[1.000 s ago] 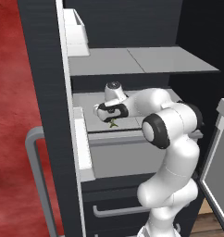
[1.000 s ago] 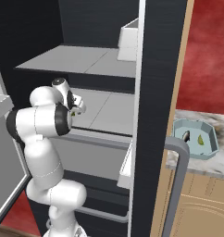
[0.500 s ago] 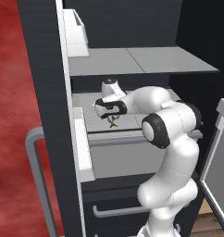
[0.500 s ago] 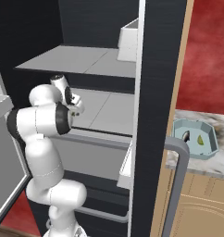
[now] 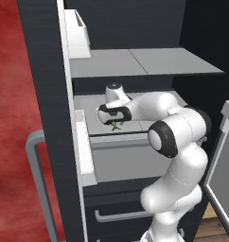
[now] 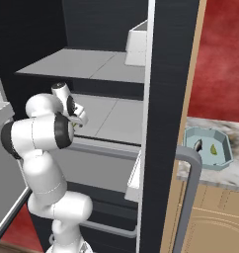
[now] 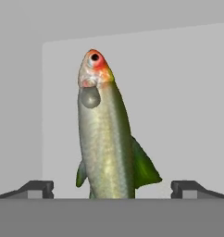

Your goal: Place one lemon wedge and one fish in each tupperware on the nearby counter, to pack two identical lunches.

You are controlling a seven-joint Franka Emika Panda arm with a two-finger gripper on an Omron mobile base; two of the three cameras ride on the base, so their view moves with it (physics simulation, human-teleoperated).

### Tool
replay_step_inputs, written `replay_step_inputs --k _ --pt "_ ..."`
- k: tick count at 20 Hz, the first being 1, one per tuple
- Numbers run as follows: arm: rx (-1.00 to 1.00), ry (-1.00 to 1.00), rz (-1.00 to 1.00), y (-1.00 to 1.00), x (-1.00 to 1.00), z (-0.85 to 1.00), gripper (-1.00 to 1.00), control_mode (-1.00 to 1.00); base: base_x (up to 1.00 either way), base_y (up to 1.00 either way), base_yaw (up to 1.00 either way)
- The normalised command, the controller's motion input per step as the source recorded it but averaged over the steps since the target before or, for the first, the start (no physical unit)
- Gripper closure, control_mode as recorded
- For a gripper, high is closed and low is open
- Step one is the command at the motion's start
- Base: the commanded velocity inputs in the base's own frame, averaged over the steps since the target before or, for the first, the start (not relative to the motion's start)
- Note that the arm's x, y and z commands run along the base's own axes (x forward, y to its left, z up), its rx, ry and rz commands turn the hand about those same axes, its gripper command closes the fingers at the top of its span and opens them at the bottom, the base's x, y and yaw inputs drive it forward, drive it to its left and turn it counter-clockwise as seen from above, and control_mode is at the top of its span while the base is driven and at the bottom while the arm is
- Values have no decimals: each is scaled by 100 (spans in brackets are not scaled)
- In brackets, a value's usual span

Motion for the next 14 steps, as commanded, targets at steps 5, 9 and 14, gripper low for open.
replay_step_inputs --k 5,9,14 --pt "0 -1 0 -3 6 -79 -100 -100 0 0 0" --pt "0 0 0 0 21 -75 -100 -100 0 0 0" --pt "0 0 0 0 4 -47 100 -100 0 0 0"
